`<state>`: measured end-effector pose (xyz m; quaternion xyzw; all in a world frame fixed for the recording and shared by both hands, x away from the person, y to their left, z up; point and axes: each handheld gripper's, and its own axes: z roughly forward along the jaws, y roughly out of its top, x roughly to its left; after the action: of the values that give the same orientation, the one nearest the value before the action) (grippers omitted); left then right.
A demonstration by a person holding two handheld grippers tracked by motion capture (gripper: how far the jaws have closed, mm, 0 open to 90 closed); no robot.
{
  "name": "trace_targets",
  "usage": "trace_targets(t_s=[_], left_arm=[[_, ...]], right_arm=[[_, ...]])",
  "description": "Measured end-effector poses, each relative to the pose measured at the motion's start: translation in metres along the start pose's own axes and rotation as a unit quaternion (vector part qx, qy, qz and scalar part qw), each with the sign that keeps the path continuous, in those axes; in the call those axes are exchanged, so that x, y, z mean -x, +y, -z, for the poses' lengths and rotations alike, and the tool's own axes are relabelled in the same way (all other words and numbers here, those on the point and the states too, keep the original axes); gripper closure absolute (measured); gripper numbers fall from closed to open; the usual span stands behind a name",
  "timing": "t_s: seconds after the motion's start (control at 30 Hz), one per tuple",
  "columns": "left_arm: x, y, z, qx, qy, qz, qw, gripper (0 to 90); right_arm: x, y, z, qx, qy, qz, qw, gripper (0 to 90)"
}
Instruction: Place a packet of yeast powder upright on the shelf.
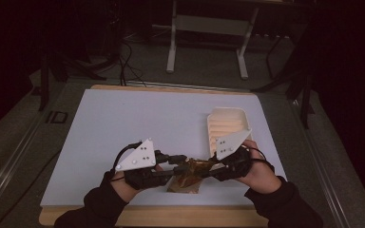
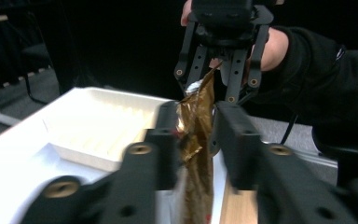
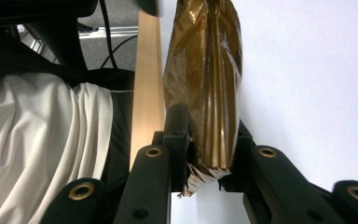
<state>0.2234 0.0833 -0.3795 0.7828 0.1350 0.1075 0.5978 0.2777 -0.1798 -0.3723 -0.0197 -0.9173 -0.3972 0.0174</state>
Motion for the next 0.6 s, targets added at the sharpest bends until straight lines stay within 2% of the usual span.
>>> trace_targets(t_s=[0.03,0.1,0.13,0.23,0.27,0.3,0.33,0.4,0.47,0.5,0.53,0.6], left_arm=[[0.001,0.0,0.0,0.001,0.001,-0.004,1.0,61.1],[0.002,-0.002,0.001,0.008,0.004,-0.023,0.9997,60.3],[0.002,-0.002,0.001,0.008,0.006,-0.023,0.9997,56.2],[0.001,-0.005,0.001,0.016,0.01,-0.007,0.9998,49.1],[0.0,-0.006,0.001,0.017,0.019,-0.002,0.9997,47.0],[0.0,-0.006,0.001,0.017,0.021,0.005,0.9996,41.9],[-0.001,-0.007,0.001,0.015,0.018,0.014,0.9996,37.1],[-0.002,-0.008,0.002,0.02,0.01,0.025,0.9995,33.5],[-0.004,-0.009,0.003,0.024,-0.002,0.044,0.9987,24.8],[-0.005,-0.009,0.004,0.025,0.003,0.05,0.9984,22.7],[-0.005,-0.009,0.005,0.029,0.016,0.057,0.9978,19.1],[-0.007,-0.011,0.008,0.037,0.019,0.07,0.9967,12.0]], right_arm=[[0.001,0.0,0.002,-0.001,-0.003,0.0,1.0,76.9],[0.002,0.0,0.005,0.001,-0.006,-0.001,1.0,77.0],[0.002,0.0,0.006,-0.002,-0.008,0.003,1.0,77.0],[0.001,0.001,0.009,-0.001,-0.006,0.007,1.0,77.1],[0.001,0.001,0.011,0.001,-0.007,0.009,0.9999,77.1],[0.001,0.001,0.012,0.003,-0.008,0.009,0.9999,77.1],[0.002,0.001,0.013,0.002,-0.01,0.011,0.9999,77.1],[0.003,0.001,0.016,0.005,-0.017,0.014,0.9997,77.1],[0.005,0.002,0.019,0.007,-0.023,0.015,0.9996,77.2],[0.006,0.002,0.021,0.009,-0.025,0.019,0.9995,77.1],[0.007,0.002,0.024,0.011,-0.028,0.019,0.9994,77.1],[0.009,0.003,0.029,0.015,-0.03,0.019,0.9992,77.1]])
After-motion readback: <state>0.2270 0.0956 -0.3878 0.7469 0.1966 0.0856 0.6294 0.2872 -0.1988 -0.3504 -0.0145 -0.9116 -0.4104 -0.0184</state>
